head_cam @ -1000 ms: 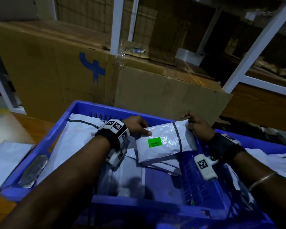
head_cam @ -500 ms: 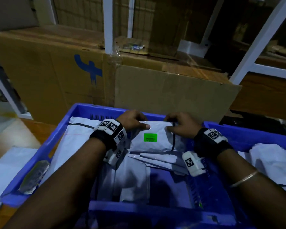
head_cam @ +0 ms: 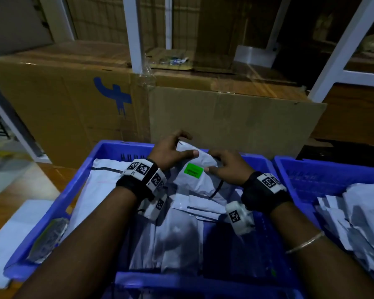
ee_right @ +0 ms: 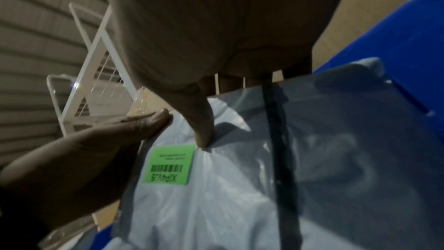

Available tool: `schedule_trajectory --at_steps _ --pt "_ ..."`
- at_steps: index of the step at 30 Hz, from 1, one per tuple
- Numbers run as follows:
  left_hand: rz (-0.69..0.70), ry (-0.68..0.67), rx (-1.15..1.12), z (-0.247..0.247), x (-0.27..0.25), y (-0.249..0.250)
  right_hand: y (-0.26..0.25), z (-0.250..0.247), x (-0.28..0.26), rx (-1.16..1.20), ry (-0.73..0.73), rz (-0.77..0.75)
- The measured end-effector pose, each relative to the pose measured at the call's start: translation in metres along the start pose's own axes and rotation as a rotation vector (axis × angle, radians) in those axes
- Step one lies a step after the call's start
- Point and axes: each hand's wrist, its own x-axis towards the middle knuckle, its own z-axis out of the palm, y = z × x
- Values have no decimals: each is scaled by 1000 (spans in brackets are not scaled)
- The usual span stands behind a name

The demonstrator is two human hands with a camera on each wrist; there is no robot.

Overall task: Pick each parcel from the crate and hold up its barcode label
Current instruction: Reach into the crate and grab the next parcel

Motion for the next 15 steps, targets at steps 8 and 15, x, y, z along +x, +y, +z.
schedule_trajectory --at_steps 8,15 --pt "-44 33 -226 -7 -1 2 2 6 -5 270 143 18" --pt "13 -86 -203 -3 -5 2 -10 10 -4 353 174 7"
